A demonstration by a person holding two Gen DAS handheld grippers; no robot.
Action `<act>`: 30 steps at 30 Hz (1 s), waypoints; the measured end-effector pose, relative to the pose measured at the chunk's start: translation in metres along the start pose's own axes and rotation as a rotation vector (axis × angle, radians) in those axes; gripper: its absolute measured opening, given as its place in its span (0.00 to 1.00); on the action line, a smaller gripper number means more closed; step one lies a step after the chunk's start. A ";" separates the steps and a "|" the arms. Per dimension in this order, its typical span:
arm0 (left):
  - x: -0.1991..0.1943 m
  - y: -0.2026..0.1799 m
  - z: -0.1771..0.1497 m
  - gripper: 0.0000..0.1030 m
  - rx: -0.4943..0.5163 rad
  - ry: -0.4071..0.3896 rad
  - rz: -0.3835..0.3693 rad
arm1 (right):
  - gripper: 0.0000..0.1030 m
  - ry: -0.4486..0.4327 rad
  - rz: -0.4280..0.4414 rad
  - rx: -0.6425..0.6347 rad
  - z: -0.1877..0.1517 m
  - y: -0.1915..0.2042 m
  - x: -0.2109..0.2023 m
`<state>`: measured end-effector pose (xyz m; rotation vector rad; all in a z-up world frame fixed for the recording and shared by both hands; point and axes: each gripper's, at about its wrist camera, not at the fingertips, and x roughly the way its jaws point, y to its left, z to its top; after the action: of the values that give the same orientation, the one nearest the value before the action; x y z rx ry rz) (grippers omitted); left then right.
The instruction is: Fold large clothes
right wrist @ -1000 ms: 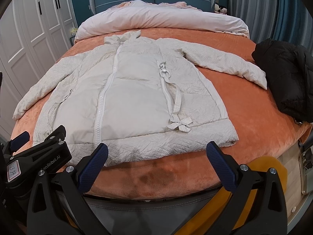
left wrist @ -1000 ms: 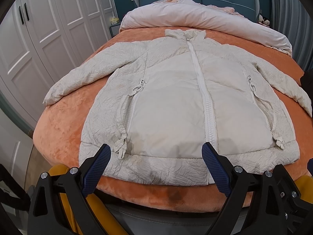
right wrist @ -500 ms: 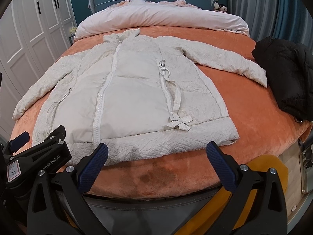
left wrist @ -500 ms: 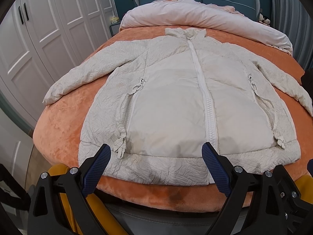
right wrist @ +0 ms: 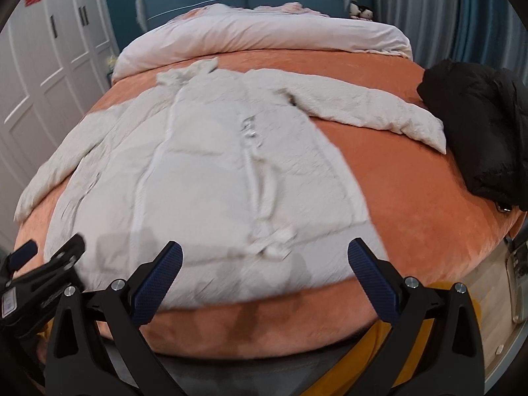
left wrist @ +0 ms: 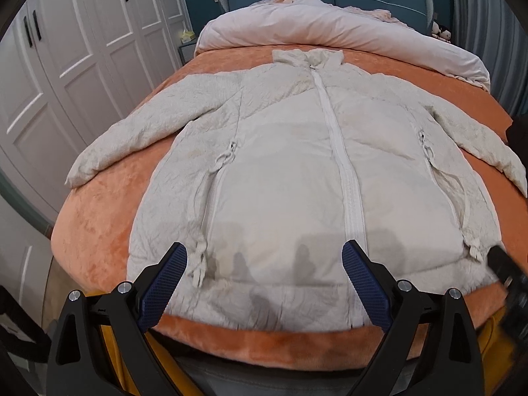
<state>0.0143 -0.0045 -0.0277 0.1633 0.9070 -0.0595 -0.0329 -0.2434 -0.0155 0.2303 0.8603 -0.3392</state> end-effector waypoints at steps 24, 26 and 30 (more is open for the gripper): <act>0.090 0.029 0.097 0.91 -0.167 0.071 -0.028 | 0.60 -0.051 0.098 1.025 0.112 -0.331 0.200; 0.095 0.030 0.100 0.91 -0.160 0.066 -0.019 | 0.45 -0.067 0.108 1.039 0.123 -0.329 0.206; 0.100 0.039 0.109 0.91 -0.166 0.034 -0.001 | 0.11 -0.181 0.120 0.922 0.179 -0.310 0.191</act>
<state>0.1656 0.0181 -0.0362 0.0098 0.9411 0.0178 0.0889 -0.6266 -0.0692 1.0834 0.4569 -0.6191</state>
